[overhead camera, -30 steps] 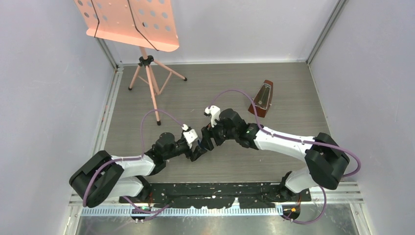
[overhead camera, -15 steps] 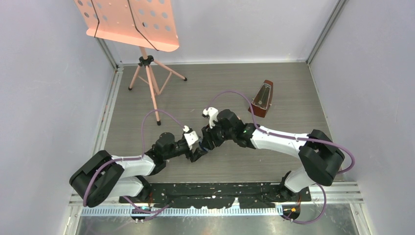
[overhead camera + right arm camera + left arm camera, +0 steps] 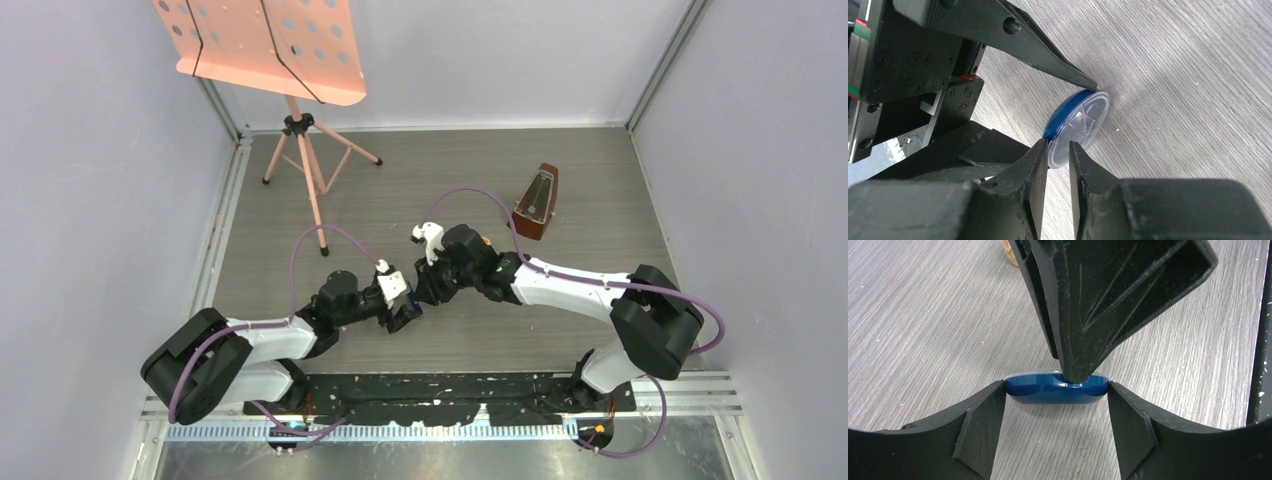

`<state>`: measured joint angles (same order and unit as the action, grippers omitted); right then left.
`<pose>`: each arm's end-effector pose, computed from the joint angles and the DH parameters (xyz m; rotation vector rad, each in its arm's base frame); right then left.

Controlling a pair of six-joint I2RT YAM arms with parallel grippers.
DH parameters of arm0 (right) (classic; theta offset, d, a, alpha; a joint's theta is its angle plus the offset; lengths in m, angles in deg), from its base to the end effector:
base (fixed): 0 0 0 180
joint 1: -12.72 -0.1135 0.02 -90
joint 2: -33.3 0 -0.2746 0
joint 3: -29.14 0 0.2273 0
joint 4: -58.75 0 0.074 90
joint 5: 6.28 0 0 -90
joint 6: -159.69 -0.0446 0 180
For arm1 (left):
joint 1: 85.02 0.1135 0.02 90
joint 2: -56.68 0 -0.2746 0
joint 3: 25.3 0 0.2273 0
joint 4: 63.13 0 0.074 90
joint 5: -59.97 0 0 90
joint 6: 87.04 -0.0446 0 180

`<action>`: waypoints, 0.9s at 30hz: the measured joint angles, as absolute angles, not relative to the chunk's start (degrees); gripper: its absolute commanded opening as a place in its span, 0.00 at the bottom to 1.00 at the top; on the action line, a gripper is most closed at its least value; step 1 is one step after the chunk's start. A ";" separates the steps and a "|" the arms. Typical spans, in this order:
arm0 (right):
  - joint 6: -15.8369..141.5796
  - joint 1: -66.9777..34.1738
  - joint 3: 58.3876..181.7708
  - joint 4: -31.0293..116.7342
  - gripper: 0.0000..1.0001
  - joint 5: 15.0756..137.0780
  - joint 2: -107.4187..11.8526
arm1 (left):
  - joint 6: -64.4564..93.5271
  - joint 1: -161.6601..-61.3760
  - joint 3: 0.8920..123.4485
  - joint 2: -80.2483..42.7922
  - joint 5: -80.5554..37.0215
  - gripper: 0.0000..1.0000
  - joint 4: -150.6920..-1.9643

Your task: Sort the pills into containers

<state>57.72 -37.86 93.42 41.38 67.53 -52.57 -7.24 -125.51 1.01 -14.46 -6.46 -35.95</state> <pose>0.1824 0.2415 0.2303 -0.9367 2.1866 0.8767 0.1420 -0.1447 0.1783 1.0747 1.5921 -0.7452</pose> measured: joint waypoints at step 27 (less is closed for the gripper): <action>62.22 -39.35 94.92 35.44 0.22 75.07 -57.22 | -9.32 -125.51 1.05 -14.24 -6.96 0.00 -38.03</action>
<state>62.22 -39.35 94.92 35.44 75.07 -57.22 -9.32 -125.51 1.05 -14.24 -6.96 -38.03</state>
